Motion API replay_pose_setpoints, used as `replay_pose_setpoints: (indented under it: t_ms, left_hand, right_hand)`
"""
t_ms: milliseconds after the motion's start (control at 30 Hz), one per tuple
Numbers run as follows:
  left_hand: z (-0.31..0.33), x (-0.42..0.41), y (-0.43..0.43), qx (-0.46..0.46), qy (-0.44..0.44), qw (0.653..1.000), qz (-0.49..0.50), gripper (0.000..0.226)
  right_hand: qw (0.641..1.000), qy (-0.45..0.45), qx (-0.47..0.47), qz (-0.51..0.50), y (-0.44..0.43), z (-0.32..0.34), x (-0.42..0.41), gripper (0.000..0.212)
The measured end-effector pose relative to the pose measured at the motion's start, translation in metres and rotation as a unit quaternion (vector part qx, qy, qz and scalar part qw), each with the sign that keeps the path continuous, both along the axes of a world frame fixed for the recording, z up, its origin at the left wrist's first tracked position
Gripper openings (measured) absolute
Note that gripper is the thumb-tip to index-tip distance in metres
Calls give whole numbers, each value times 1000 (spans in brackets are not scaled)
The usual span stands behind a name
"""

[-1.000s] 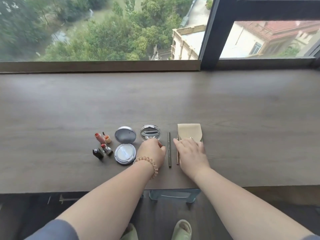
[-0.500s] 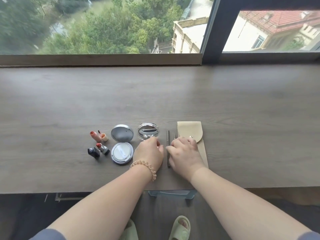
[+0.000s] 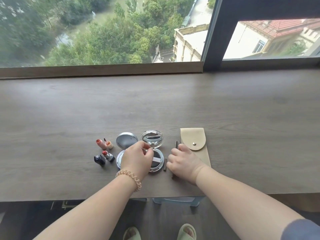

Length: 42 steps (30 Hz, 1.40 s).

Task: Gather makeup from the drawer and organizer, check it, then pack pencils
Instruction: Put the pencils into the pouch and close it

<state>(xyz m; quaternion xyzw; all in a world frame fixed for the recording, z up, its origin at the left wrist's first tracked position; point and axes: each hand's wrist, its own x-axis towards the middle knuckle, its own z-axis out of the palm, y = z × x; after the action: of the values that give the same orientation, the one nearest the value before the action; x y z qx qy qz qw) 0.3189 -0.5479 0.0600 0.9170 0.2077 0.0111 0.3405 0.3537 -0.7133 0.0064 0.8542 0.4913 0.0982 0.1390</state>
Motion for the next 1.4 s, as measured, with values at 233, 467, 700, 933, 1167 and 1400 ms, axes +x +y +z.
replay_pose_setpoints:
  t_ms: [233, 467, 700, 933, 1167, 1400]
  left_hand:
    - [5, -4, 1, -44, -35, 998, -38, 11]
    - [22, 12, 0, -44, -57, 974, -214, 51]
    - [58, 18, -17, -136, -19, 951, -277, 15]
    - [67, 12, -36, -142, -17, 941, -308, 26]
    - [43, -18, 15, -123, 42, 962, -240, 36]
    - [21, -13, 11, -248, 54, 964, -83, 18]
  right_hand:
    - [987, -30, 160, -20, -8, 14, 5, 20]
    - [719, 292, 577, -253, 4, 83, 2, 12]
    - [451, 400, 742, -293, 9, 118, 3, 13]
    - [369, 463, 671, -447, 3, 114, 10, 35]
    - [214, 291, 725, -586, -97, 134, 44, 25]
    - [385, 365, 651, -543, -78, 110, 38, 33]
